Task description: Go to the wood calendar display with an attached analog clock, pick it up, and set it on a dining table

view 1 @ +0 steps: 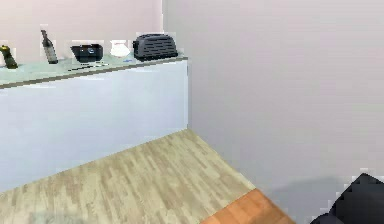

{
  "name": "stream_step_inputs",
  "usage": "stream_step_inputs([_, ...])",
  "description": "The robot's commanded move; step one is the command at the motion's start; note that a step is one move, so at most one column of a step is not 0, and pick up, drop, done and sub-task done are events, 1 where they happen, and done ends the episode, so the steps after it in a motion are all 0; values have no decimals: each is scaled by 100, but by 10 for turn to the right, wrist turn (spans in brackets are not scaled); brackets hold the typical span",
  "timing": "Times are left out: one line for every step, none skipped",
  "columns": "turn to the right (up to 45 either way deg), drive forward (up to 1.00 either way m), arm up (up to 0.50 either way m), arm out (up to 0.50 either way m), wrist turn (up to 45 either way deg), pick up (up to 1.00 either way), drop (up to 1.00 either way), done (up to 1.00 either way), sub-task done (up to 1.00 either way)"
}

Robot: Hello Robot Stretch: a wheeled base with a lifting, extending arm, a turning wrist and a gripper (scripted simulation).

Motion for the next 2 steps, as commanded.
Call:
stream_step_inputs([-180, 0, 0, 0, 0, 0, 0, 0, 0])
stream_step_inputs([0, 0, 44, 0, 0, 0, 0, 0, 0])
